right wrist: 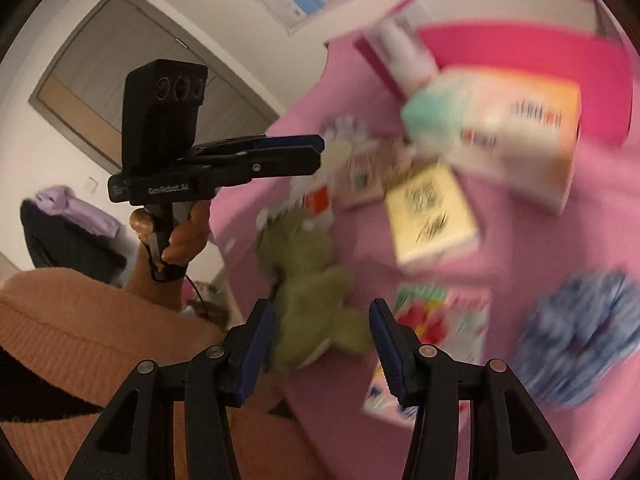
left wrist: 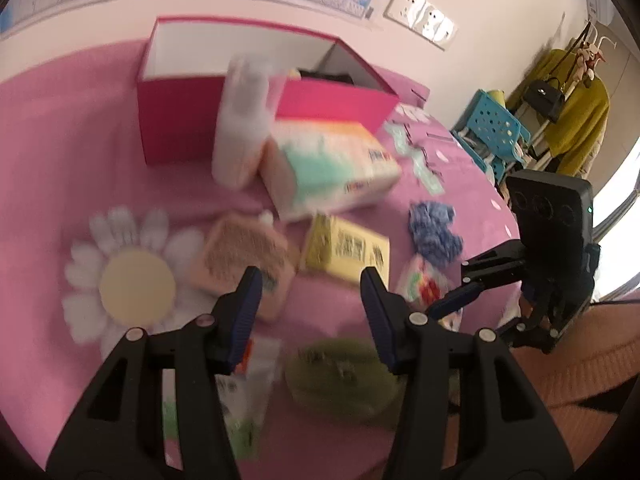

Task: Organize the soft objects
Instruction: 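Grasp the green plush dinosaur with the right gripper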

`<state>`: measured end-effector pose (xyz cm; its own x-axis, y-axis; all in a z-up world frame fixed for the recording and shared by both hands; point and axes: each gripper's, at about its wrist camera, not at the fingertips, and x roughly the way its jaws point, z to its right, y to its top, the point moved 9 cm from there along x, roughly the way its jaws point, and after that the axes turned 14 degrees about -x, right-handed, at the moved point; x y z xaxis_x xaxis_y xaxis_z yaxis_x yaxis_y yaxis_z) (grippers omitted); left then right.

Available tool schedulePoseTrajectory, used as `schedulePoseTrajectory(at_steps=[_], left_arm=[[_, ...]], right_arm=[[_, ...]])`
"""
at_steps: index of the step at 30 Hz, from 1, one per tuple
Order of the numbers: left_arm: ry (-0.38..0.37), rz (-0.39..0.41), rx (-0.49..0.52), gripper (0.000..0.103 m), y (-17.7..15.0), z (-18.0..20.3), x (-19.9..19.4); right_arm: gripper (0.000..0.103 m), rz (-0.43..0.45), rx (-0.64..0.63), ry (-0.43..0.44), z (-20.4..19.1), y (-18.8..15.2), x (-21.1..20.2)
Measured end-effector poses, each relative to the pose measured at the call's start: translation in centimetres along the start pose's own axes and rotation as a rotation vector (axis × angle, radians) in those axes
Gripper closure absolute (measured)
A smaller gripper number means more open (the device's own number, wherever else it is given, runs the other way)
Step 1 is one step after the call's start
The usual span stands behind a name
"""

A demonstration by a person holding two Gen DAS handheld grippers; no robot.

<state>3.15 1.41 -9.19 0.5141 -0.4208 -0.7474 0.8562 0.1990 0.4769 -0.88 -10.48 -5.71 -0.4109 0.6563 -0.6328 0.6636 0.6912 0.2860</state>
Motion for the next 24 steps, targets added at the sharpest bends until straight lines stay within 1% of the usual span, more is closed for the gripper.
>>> schedulePoseTrajectory(at_steps=[3,4,5,7,8,10,12,13,14,15,16,19,21,24], left_arm=[[-0.03,-0.023,-0.004,0.049,-1.6,0.3,-0.2],[-0.037,-0.026,-0.003,0.049,-2.0,0.3,-0.3],[-0.042,-0.033,-0.003,0.049,-2.3,0.4,-0.2],[-0.046,-0.045,-0.006,0.047,-3.1,0.3,-0.3],[-0.054,-0.057,-0.011,0.045,-3.4,0.2,-0.2],[-0.071,-0.082,-0.02,0.044,-4.1,0.1,0.1],[-0.07,-0.09,-0.021,0.043,-4.5,0.2,0.3],[-0.071,-0.088,-0.018,0.043,-4.5,0.2,0.2],[-0.07,-0.087,-0.017,0.044,-4.6,0.3,0.2],[-0.068,-0.087,-0.016,0.043,-4.6,0.3,0.1],[-0.073,-0.085,-0.021,0.043,-4.7,0.3,0.1],[-0.076,-0.077,-0.041,0.044,-4.6,0.3,-0.1],[-0.079,-0.054,-0.043,0.043,-4.4,0.5,-0.7],[-0.087,-0.01,-0.043,0.043,-3.7,0.8,-2.3]], right_arm=[[0.052,-0.006,0.024,0.016,-0.7,-1.0,0.3],[0.05,0.001,0.035,0.033,-1.1,-1.2,0.3],[0.046,0.005,0.038,0.035,-1.6,-1.6,0.3],[0.043,-0.005,0.034,0.025,-1.9,-1.6,0.8],[0.043,-0.015,0.027,0.022,-2.1,-1.8,1.2],[0.043,-0.042,0.003,-0.012,-2.3,-1.6,2.1],[0.045,-0.046,-0.005,-0.054,-2.1,-1.5,2.8],[0.048,-0.036,-0.004,-0.066,-2.0,-1.4,2.9],[0.058,-0.021,-0.002,-0.082,-1.8,-1.2,2.8],[0.063,-0.013,0.002,-0.09,-1.6,-1.1,2.8],[0.064,-0.001,0.008,-0.087,-1.6,-1.0,2.8],[0.066,0.016,-0.005,-0.123,-1.6,-0.7,2.7],[0.066,0.026,-0.02,-0.134,-2.0,-0.5,2.3],[0.066,0.064,-0.043,-0.137,-2.6,0.5,1.4]])
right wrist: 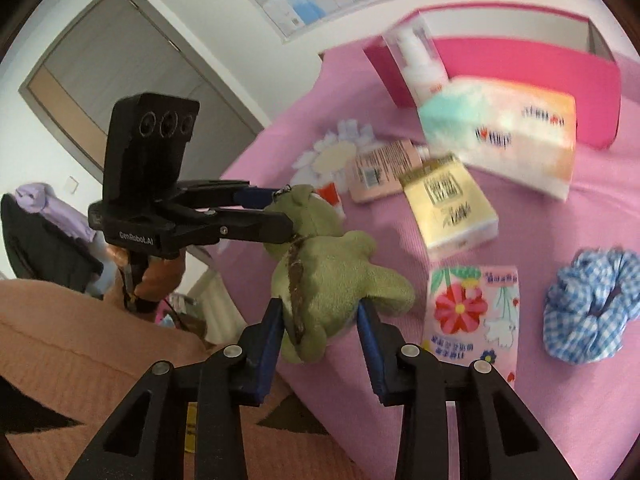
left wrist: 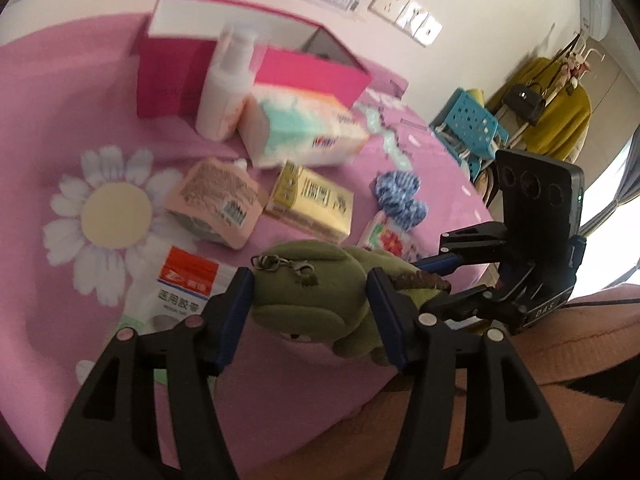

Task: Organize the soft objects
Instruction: 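Grasp the green plush dinosaur with the right gripper, then lower the green dinosaur into the pink box and open the right gripper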

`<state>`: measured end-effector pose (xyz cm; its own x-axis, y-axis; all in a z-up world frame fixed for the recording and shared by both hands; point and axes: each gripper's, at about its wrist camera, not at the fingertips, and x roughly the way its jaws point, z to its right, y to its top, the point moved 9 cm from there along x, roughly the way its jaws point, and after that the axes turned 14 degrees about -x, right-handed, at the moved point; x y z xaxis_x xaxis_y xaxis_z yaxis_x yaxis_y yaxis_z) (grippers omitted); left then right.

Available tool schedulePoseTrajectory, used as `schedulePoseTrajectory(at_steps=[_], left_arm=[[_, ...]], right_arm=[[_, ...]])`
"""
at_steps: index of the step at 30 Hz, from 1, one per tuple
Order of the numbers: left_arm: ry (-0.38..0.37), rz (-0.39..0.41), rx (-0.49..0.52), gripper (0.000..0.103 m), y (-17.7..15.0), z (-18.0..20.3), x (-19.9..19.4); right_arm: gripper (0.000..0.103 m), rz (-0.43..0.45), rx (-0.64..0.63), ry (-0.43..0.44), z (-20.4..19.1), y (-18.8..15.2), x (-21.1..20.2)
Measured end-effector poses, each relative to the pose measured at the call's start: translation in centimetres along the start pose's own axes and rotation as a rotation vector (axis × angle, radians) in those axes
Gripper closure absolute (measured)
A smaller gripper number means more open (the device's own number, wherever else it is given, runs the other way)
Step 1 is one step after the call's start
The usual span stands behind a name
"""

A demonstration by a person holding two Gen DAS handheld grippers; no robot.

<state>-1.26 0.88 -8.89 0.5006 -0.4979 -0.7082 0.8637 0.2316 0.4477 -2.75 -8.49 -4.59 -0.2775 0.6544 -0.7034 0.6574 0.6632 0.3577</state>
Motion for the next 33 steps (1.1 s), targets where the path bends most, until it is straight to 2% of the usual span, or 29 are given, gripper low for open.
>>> schedulePoseTrajectory(at_steps=[4,8,16,19,25,28,33], left_arm=[[0.007,0.076,0.02,0.043,1.6,1.0,-2.0],[0.012,0.158,0.049,0.043,4.9,2.0,-3.9],[0.079,0.344,0.138,0.043,14.2,4.1,-7.0],[0.127,0.378,0.151,0.043,17.4,3.8,-6.7],[0.188,0.379,0.132,0.043,22.9,1.7,-3.3],[0.189,0.34,0.094,0.044,24.9,0.0,-0.8],[0.198,0.27,0.058,0.044,26.4,-1.8,3.3]], right_arm=[[0.066,0.055,-0.043,-0.009,-0.2,2.1,-1.5],[0.066,0.138,-0.094,-0.046,0.2,5.6,-3.6],[0.068,0.333,-0.205,-0.172,2.9,15.1,-8.1],[0.068,0.357,-0.213,-0.191,4.7,17.5,-8.7],[0.068,0.349,-0.15,-0.227,10.3,21.8,-7.4],[0.068,0.321,-0.127,-0.248,12.7,22.8,-6.9],[0.068,0.249,-0.086,-0.285,17.1,23.7,-4.3]])
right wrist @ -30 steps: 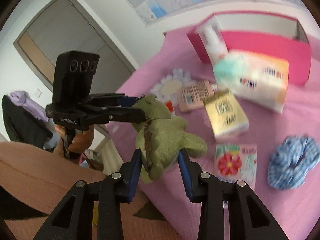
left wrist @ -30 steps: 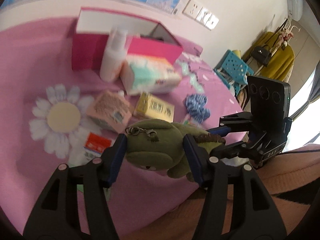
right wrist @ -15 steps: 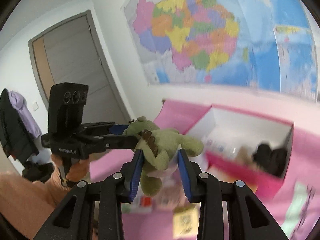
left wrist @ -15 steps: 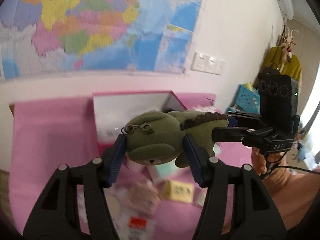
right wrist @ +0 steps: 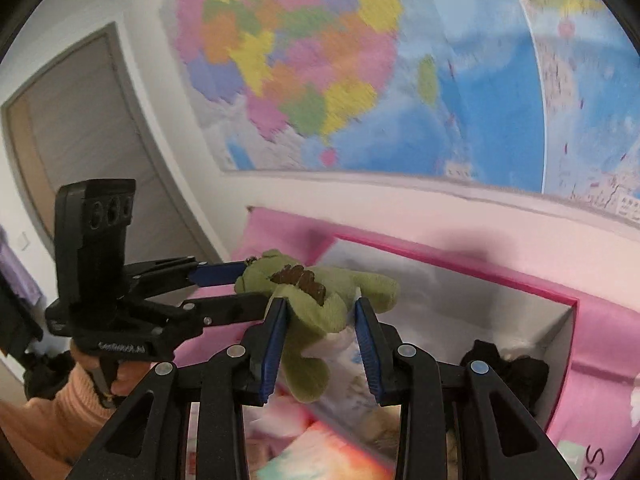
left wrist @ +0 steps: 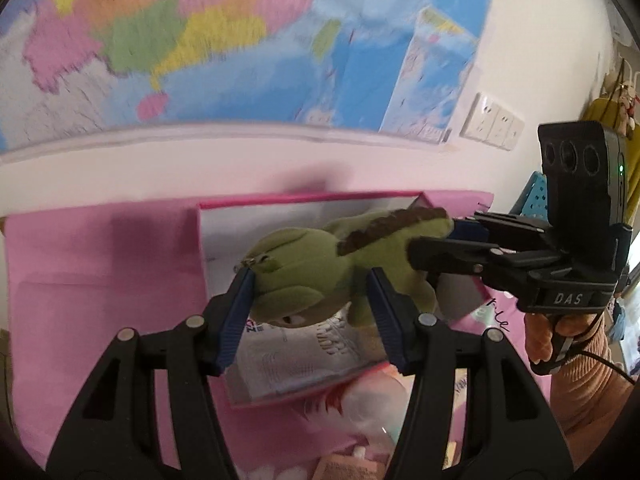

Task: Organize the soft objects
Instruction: 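Lower the green dinosaur into the pink box and open the right gripper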

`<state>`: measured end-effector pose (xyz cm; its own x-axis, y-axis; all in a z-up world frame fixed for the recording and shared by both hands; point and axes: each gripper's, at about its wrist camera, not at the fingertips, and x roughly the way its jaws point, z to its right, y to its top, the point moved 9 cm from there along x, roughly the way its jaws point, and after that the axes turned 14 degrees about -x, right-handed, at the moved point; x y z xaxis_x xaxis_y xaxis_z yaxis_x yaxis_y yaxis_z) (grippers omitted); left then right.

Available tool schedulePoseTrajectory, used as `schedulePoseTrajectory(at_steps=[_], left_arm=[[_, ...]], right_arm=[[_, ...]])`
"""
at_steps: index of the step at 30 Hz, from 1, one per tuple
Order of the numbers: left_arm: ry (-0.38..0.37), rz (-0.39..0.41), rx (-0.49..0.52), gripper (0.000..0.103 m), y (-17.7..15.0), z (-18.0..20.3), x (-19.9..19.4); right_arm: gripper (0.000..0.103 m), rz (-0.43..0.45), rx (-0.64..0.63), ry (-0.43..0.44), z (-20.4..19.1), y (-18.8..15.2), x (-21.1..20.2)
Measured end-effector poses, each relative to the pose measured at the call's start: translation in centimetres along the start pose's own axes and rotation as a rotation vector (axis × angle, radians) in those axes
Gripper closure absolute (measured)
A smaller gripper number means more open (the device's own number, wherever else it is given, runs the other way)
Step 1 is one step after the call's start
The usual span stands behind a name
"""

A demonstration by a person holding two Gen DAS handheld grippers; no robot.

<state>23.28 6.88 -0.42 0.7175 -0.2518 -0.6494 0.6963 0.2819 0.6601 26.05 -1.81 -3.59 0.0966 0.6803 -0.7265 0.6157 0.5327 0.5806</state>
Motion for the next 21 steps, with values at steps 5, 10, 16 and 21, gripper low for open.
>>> schedulePoseTrajectory(at_steps=[5,10,16,21], left_arm=[[0.059,-0.027,-0.001,0.043,0.9,-0.8,3.4],[0.078,-0.031,-0.055,0.051,2.5,-2.2,5.2],[0.122,0.018,-0.063,0.051,2.5,-3.0,4.6],[0.115,0.045,-0.076,0.051,2.0,-3.4,3.2]], right_arm=[[0.068,-0.064,0.002,-0.031,2.2,-0.5,3.5],[0.068,-0.114,-0.002,-0.067,4.1,-0.7,6.5],[0.065,-0.184,0.004,-0.165,5.2,-1.9,7.2],[0.061,-0.213,0.033,-0.185,5.7,-3.6,5.4]])
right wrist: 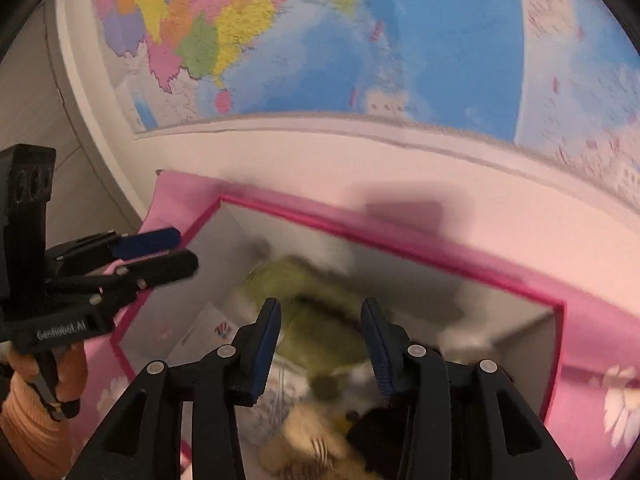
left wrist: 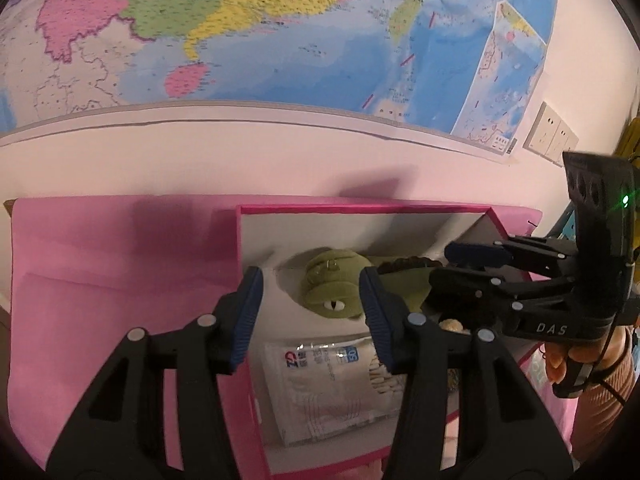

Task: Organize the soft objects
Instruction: 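Lower the green dinosaur into the pink box and open the right gripper, then move the right gripper from the box to the peach squeeze pouch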

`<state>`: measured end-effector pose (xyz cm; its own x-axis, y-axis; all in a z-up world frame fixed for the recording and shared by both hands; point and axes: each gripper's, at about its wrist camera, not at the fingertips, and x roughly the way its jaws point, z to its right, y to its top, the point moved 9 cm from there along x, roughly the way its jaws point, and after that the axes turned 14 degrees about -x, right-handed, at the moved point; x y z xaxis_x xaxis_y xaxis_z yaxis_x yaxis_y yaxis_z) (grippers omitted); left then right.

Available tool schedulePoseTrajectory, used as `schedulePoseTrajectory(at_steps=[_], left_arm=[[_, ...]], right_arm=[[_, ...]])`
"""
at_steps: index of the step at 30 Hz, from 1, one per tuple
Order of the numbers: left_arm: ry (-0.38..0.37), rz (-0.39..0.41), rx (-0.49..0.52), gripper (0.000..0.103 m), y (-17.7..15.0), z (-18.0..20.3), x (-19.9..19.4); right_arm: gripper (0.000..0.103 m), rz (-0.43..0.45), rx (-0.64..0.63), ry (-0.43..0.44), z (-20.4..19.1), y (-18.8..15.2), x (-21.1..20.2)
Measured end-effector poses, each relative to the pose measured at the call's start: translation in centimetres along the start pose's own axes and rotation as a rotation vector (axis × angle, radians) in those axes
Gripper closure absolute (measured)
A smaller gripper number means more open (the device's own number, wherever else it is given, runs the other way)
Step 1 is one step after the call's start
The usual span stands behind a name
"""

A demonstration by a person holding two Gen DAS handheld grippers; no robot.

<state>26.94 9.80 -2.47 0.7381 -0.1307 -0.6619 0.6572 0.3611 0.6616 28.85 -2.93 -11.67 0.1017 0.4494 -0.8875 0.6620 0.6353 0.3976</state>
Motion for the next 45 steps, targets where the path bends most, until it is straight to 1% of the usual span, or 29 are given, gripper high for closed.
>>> schedulePoseTrajectory(at_steps=[4,8,12,14,16,18,20,21,24,27,30,33,37,39,43,45], left_arm=[[-0.015,0.0,-0.012,0.051,-0.6,0.1,-0.6],[-0.039,0.011,-0.011,0.051,-1.4,0.4,-2.1],[-0.071,0.037,-0.014,0.051,-2.1,1.1,-3.8],[-0.117,0.044,-0.011,0.051,-2.7,1.6,-5.3],[-0.15,0.05,0.006,0.05,-3.5,2.3,-6.7],[-0.186,0.055,0.039,0.046,-4.6,3.2,-8.2],[-0.219,0.048,0.086,0.045,-6.4,4.3,-9.4],[-0.224,0.044,0.103,0.045,-7.1,4.7,-9.7],[-0.256,0.004,0.133,0.045,-9.8,5.4,-10.5],[-0.249,-0.042,0.155,0.045,-12.4,5.9,-10.2],[-0.255,-0.094,0.154,0.045,-14.8,6.2,-9.9],[-0.276,-0.144,0.147,0.045,-17.1,6.8,-9.6],[-0.322,-0.217,0.166,0.045,-20.7,8.6,-9.2],[-0.32,-0.253,0.184,0.045,-22.3,9.3,-8.9],[-0.328,-0.322,0.22,0.045,-25.2,10.4,-8.7],[-0.331,-0.342,0.238,0.045,-26.3,10.7,-9.0]], right_arm=[[0.061,-0.047,-0.009,-0.007,0.0,-1.2,0.4],[0.061,-0.086,0.044,0.029,0.3,-2.0,1.4],[0.06,-0.103,0.066,0.036,0.3,-1.9,1.9],[0.06,-0.076,0.084,0.052,0.3,-1.5,1.3],[0.06,-0.04,0.084,0.056,0.0,-1.4,-0.2],[0.06,0.008,0.073,0.07,-0.2,-1.5,-2.2],[0.06,0.051,0.059,0.081,-0.9,-2.0,-4.8],[0.06,0.067,0.048,0.083,-1.1,-2.4,-5.8],[0.06,0.109,0.021,0.097,-1.9,-4.0,-9.3],[0.06,0.131,0.003,0.115,-2.7,-6.3,-12.0],[0.06,0.128,0.015,0.133,-3.5,-8.8,-13.3],[0.06,0.083,0.028,0.112,-4.1,-11.9,-13.2],[0.06,0.014,0.111,0.124,-4.0,-16.6,-12.9],[0.06,-0.01,0.139,0.137,-4.3,-18.4,-13.0],[0.06,-0.044,0.098,0.163,-6.6,-20.3,-13.4],[0.06,-0.053,0.062,0.193,-8.4,-20.9,-13.5]])
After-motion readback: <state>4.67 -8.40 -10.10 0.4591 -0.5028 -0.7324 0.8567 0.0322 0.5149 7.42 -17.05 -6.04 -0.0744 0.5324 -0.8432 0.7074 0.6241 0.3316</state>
